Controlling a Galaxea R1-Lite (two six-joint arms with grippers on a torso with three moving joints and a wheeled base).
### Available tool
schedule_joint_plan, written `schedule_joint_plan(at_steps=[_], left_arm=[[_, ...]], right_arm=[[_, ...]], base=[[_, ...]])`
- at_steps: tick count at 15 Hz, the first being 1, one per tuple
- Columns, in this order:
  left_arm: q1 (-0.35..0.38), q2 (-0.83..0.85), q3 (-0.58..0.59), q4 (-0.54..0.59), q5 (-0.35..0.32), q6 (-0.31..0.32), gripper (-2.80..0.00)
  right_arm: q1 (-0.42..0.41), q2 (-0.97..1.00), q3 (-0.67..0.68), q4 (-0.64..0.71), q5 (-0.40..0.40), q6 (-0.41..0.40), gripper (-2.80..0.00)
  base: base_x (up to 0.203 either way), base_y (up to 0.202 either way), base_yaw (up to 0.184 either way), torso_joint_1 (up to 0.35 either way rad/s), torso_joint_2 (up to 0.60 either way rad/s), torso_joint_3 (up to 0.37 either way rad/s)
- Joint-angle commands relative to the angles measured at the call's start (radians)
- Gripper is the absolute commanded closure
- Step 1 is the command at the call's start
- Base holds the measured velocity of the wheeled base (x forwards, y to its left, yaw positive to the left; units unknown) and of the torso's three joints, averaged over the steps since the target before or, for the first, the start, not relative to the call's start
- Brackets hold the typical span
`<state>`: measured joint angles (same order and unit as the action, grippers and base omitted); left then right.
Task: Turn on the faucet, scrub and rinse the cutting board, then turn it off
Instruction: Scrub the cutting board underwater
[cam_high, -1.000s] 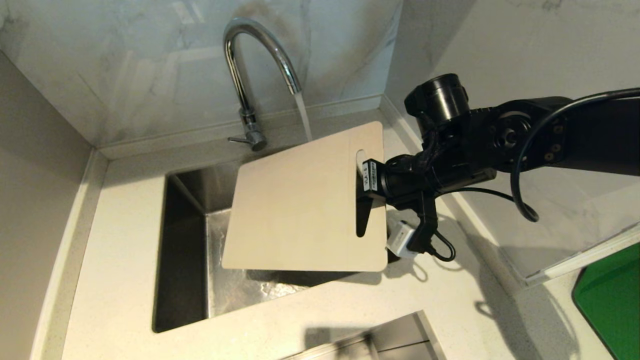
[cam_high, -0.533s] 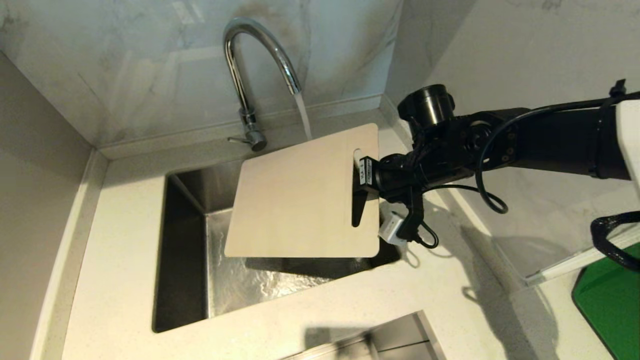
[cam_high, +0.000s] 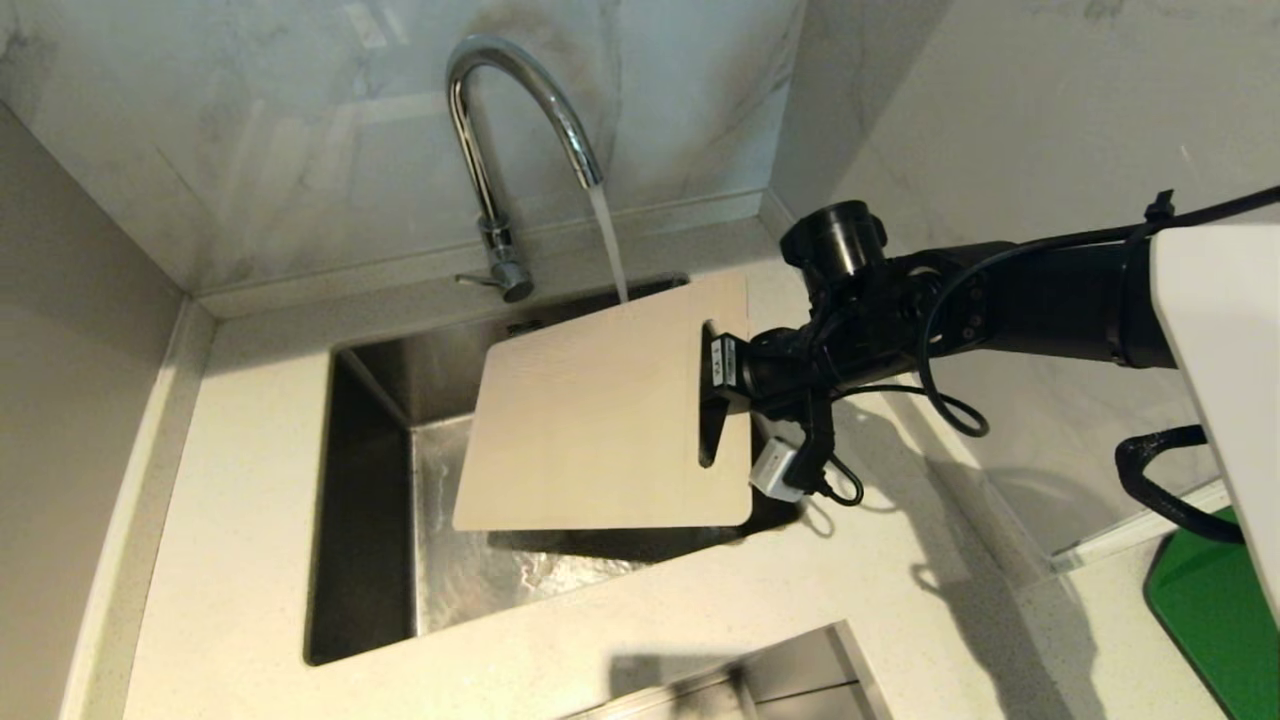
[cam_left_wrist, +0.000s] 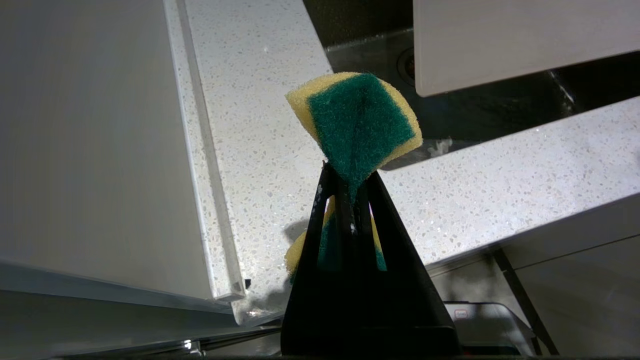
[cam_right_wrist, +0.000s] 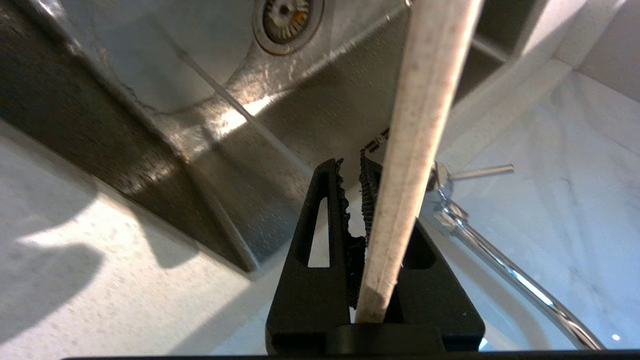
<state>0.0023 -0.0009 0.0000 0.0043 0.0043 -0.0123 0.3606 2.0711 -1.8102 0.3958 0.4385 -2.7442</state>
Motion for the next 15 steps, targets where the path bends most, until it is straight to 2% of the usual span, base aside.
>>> schedule_joint_plan(at_steps=[1, 4, 8, 9, 15], left_arm=[[0.001, 0.001, 0.003, 0.0, 0.0, 0.0, 0.0], [0.001, 0.001, 0.003, 0.0, 0.0, -0.001, 0.0], [0.001, 0.001, 0.003, 0.0, 0.0, 0.0, 0.0], [0.001, 0.001, 0.003, 0.0, 0.0, 0.0, 0.0], [0.001, 0.001, 0.003, 0.0, 0.0, 0.0, 0.0]], right_arm=[[-0.003, 0.001, -0.006, 0.025, 0.002, -0.016, 0.0], [-0.009, 0.002, -0.018, 0.089, 0.008, -0.016, 0.0], [-0.024, 0.048, -0.185, 0.229, 0.02, -0.016, 0.0], [-0.03, 0.058, -0.185, 0.255, 0.024, -0.016, 0.0], [-0.032, 0.089, -0.185, 0.261, 0.052, -0.016, 0.0]], base=[[0.0, 0.0, 0.0, 0.0, 0.0, 0.0], [0.0, 0.0, 0.0, 0.0, 0.0, 0.0], [0.0, 0.0, 0.0, 0.0, 0.0, 0.0], [0.0, 0.0, 0.0, 0.0, 0.0, 0.0], [0.0, 0.0, 0.0, 0.0, 0.0, 0.0]])
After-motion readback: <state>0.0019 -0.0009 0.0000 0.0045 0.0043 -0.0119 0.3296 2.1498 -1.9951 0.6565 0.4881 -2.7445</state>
